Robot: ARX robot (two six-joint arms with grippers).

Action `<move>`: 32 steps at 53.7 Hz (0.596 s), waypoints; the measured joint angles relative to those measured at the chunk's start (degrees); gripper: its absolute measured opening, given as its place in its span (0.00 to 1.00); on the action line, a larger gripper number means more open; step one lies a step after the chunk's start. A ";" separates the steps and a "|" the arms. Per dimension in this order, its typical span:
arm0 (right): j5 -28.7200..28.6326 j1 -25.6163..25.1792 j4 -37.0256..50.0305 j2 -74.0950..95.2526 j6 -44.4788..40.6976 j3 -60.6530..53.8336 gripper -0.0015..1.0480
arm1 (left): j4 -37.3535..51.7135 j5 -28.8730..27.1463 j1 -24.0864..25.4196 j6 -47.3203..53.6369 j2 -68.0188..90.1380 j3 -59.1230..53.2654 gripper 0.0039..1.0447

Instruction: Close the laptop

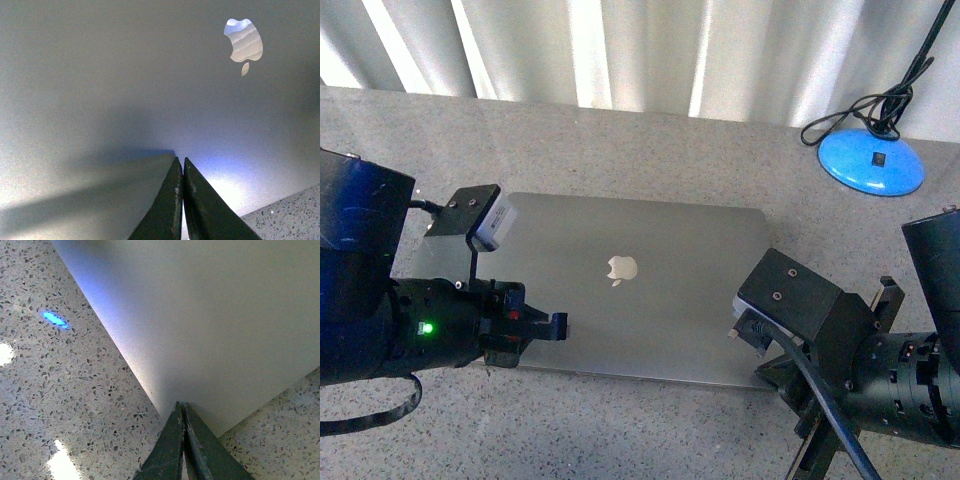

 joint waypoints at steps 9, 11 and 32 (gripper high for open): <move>0.28 0.09 -0.04 -0.15 0.00 0.09 0.01 | 0.70 -0.57 0.79 -0.87 -0.24 -0.77 0.03; 0.35 0.13 -0.13 -0.59 0.04 0.02 0.01 | 1.27 -1.64 1.29 -0.94 -0.81 -1.42 0.03; -0.48 -4.94 -4.07 -10.10 1.73 0.04 0.01 | 1.70 -8.24 14.47 2.34 -15.80 -4.61 0.03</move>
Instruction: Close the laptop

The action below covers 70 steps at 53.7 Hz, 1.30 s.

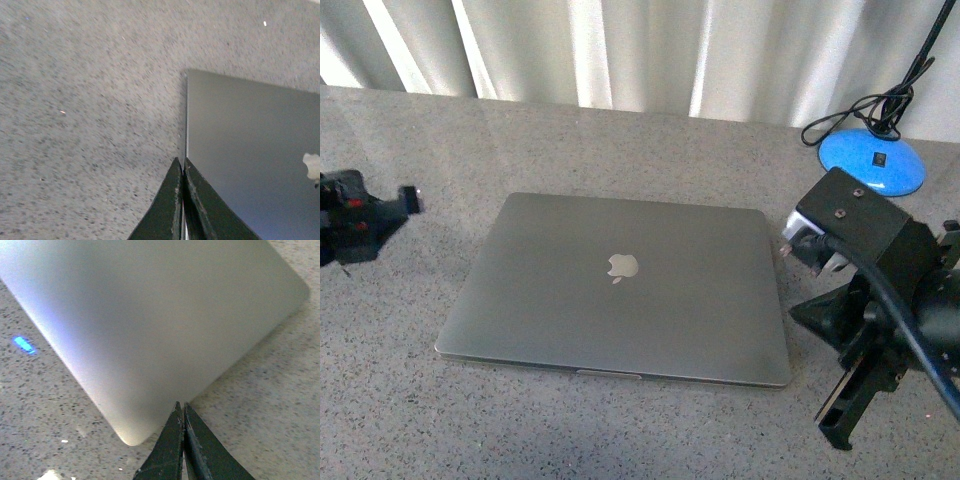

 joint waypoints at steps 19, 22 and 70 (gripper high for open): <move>1.31 -9.07 -4.52 -15.30 3.21 0.81 0.01 | -0.74 -3.93 12.02 -1.25 -21.07 -6.05 0.03; 1.01 -10.47 -6.69 -20.09 4.33 -0.02 0.01 | -2.03 -5.57 14.47 -2.91 -26.99 -8.00 0.03; 1.36 -14.75 -22.84 -59.67 14.58 -15.08 0.51 | -22.91 -22.23 18.91 -14.01 -68.26 -17.90 0.85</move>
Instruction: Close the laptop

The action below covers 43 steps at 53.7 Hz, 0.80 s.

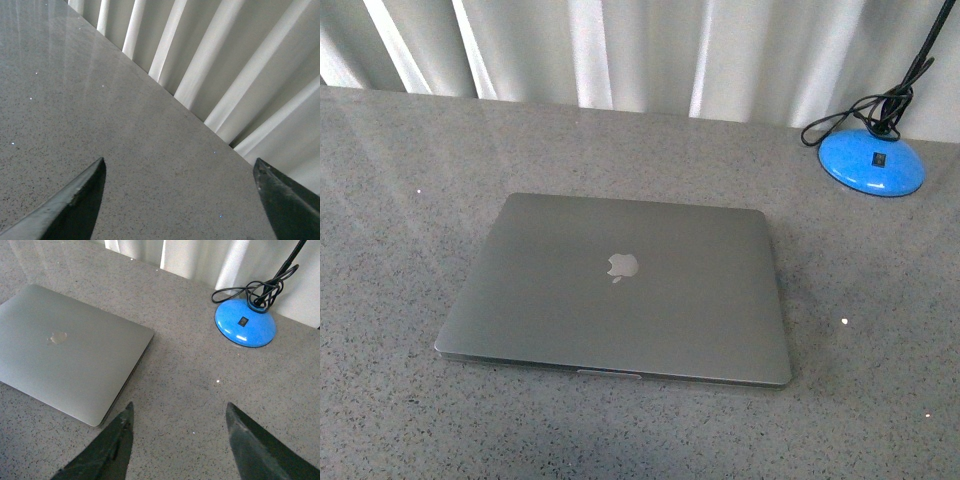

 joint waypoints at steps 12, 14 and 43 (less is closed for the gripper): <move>0.00 -0.02 0.00 0.00 0.17 0.00 0.92 | 0.85 2.69 0.63 1.33 0.13 -0.28 0.92; 1.09 -0.07 1.20 0.20 0.57 -0.39 0.90 | 5.03 12.81 2.84 4.48 -0.04 -1.73 0.86; 14.40 -0.37 29.86 -11.47 12.79 -13.35 0.06 | 0.85 23.76 -7.80 21.79 -14.45 -8.85 0.03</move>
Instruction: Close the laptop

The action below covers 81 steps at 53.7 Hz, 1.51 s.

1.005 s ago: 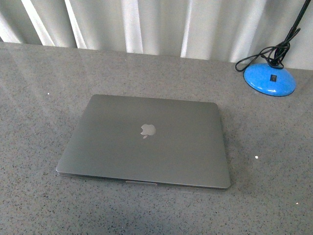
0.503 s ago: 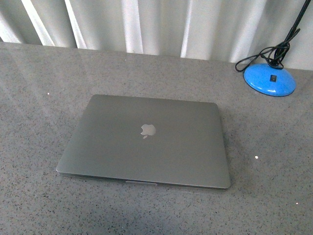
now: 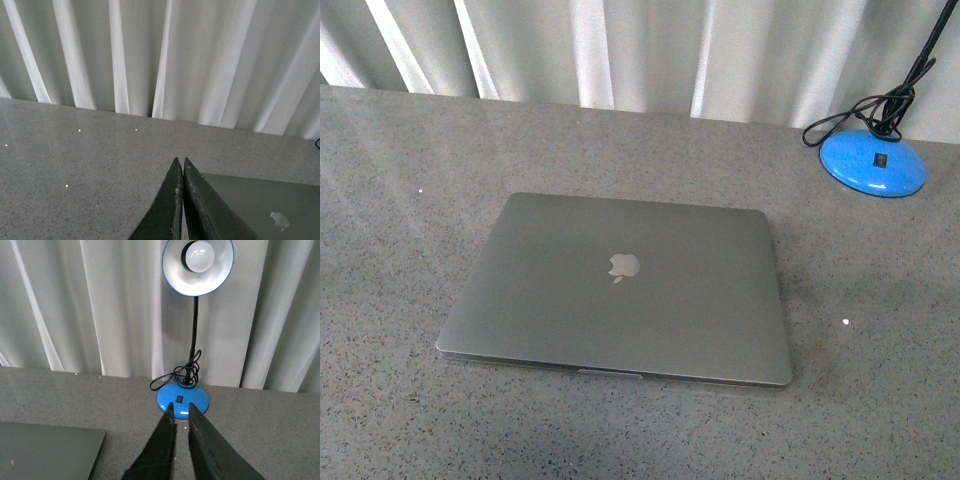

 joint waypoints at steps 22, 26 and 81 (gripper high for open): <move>0.22 0.00 -13.11 -14.05 0.46 -0.07 0.01 | -5.29 -8.96 -9.29 0.52 -8.92 -1.86 0.03; 0.20 0.00 -15.10 -16.11 0.48 -0.09 0.01 | -6.64 -8.96 -9.33 0.55 -10.21 -1.86 0.03; 0.24 0.00 -32.89 -33.57 0.55 -0.07 0.01 | -18.18 -8.94 -9.35 0.50 -21.46 -1.84 0.05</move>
